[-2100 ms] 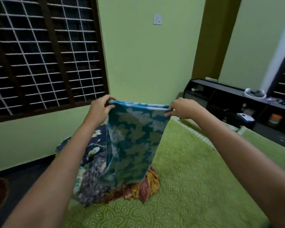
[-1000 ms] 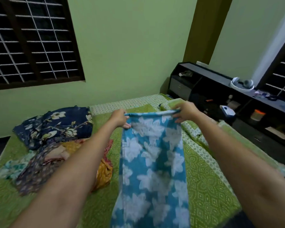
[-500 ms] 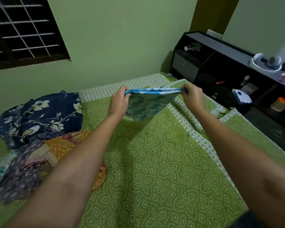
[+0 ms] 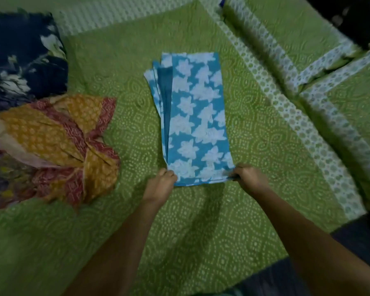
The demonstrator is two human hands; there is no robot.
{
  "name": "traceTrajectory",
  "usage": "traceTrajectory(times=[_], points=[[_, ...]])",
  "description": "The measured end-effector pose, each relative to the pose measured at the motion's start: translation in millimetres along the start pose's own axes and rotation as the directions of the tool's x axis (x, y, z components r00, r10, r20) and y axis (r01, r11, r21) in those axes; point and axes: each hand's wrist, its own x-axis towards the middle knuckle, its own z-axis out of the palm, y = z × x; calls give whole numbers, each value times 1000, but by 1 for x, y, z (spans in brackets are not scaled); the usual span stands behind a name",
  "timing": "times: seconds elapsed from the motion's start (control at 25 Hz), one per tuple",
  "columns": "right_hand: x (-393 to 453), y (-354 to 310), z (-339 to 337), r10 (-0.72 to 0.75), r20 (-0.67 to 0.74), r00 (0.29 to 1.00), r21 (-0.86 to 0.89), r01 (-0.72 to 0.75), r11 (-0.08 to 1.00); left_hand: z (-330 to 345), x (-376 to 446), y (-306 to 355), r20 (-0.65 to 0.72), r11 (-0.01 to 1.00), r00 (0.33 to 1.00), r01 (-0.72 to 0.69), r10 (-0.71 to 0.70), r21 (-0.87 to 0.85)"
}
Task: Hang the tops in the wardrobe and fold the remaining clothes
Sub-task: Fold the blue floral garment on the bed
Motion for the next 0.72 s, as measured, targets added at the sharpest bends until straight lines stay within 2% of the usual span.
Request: traceTrajectory(times=[0.04, 0.16, 0.28, 0.4, 0.48, 0.56, 0.6, 0.68, 0.72], points=[[1, 8, 28, -39, 47, 998, -72, 42, 996, 24, 3, 1, 75, 996, 997, -38, 32, 82], [8, 15, 69, -84, 94, 992, -132, 96, 987, 48, 17, 5, 153, 950, 980, -165, 127, 266], [3, 19, 85, -77, 181, 980, -56, 89, 994, 53, 13, 10, 183, 911, 961, -258, 208, 322], [-36, 25, 109, -92, 206, 974, 18, 90, 996, 66, -14, 21, 278, 854, 914, -384, 297, 351], [-78, 32, 134, -84, 334, 939, 39, 75, 996, 93, -52, 33, 374, 864, 863, -444, 341, 238], [-121, 24, 154, -64, 552, 831, -12, 84, 996, 111, -94, 52, 478, 885, 813, -445, 334, 138], [-134, 16, 155, -73, 600, 796, -30, 114, 993, 116, -106, 59, 533, 892, 783, -439, 322, 106], [-127, 4, 150, -202, 505, 839, -20, 245, 969, 126, -105, 65, 636, 949, 728, -314, 257, -24], [-110, -1, 148, -265, 399, 878, 51, 268, 962, 128, -91, 65, 607, 965, 761, -261, 230, -38]])
